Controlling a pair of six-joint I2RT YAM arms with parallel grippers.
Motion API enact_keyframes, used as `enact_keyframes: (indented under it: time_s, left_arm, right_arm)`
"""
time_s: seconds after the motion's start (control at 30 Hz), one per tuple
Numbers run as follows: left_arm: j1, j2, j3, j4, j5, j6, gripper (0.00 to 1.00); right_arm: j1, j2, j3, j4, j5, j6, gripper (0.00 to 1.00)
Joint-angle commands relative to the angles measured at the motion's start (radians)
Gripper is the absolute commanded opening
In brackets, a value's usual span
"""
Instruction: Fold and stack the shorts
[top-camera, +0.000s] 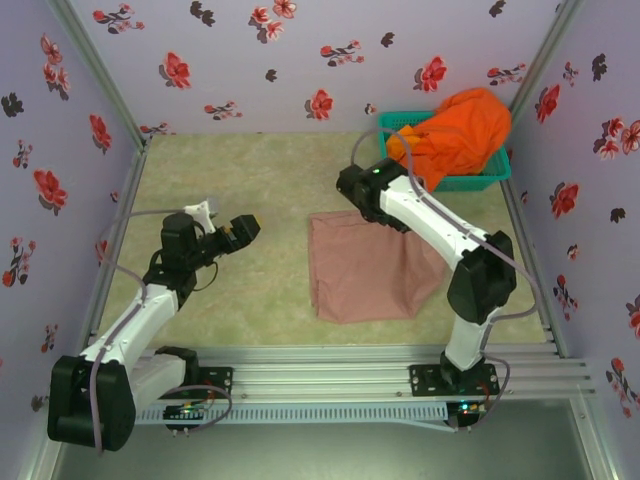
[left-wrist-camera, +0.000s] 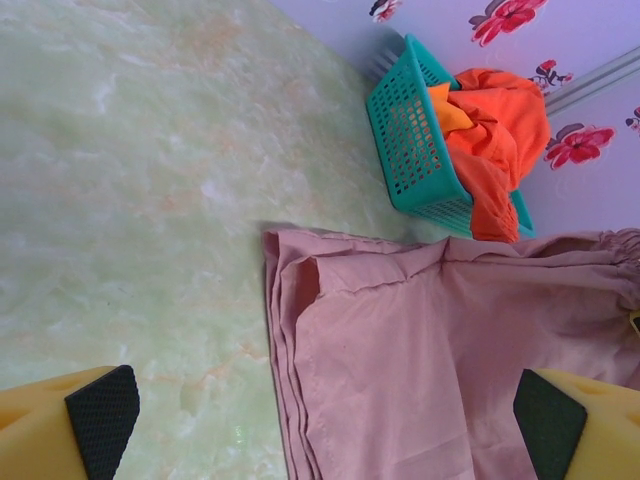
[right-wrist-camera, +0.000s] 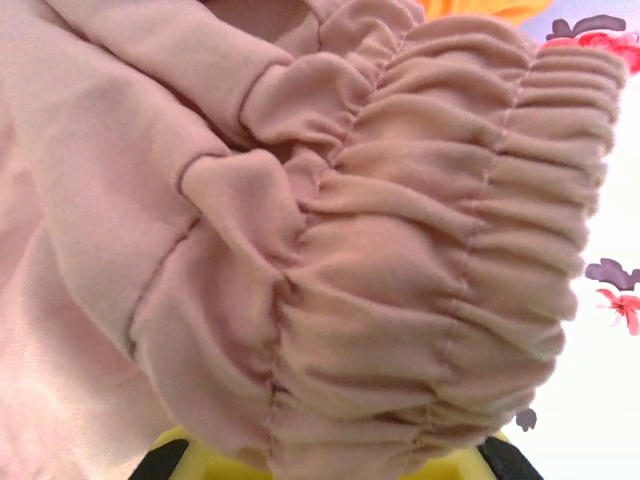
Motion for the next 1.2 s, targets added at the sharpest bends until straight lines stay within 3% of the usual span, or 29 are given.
enact_keyframes:
  time_s: [0.0, 0.3, 0.5, 0.6, 0.77, 0.83, 0.9, 0.97, 1.17]
  left_arm:
    - [-0.006, -0.017, -0.012, 0.028, -0.010, 0.013, 0.99]
    - [-0.007, -0.017, -0.023, 0.036, -0.014, 0.011, 0.99]
    - [-0.008, -0.011, -0.034, 0.050, -0.022, 0.004, 0.99]
    - [-0.006, -0.005, -0.041, 0.071, -0.025, -0.008, 0.99]
    - [-0.008, 0.009, -0.044, 0.093, -0.025, -0.030, 0.99]
    - [-0.008, 0.007, -0.036, 0.095, -0.022, -0.037, 0.99]
    - [-0.008, 0.005, -0.026, 0.088, -0.016, -0.042, 0.99]
    - [-0.013, 0.007, -0.016, 0.079, -0.014, -0.048, 0.99]
    - [-0.113, 0.073, 0.060, 0.007, -0.050, -0.029, 0.99]
  right_arm:
    - [0.045, 0.037, 0.061, -0.095, -0.014, 0.109, 0.00]
    - [0.151, 0.133, 0.168, -0.117, -0.111, 0.202, 0.04]
    - [0.204, 0.190, 0.229, -0.035, -0.307, 0.225, 0.15]
    - [0.214, 0.218, 0.238, 0.052, -0.494, 0.239, 0.28]
    - [0.220, 0.175, 0.161, 0.317, -1.015, 0.267, 0.43]
    - [0.217, 0.073, 0.062, 0.525, -1.266, 0.301, 0.58]
    - [0.211, -0.059, -0.063, 0.747, -1.416, 0.369, 0.78]
    - [0.196, -0.191, -0.178, 0.914, -1.451, 0.416, 0.97]
    - [0.053, -0.425, -0.423, 0.948, -1.305, 0.425, 0.99]
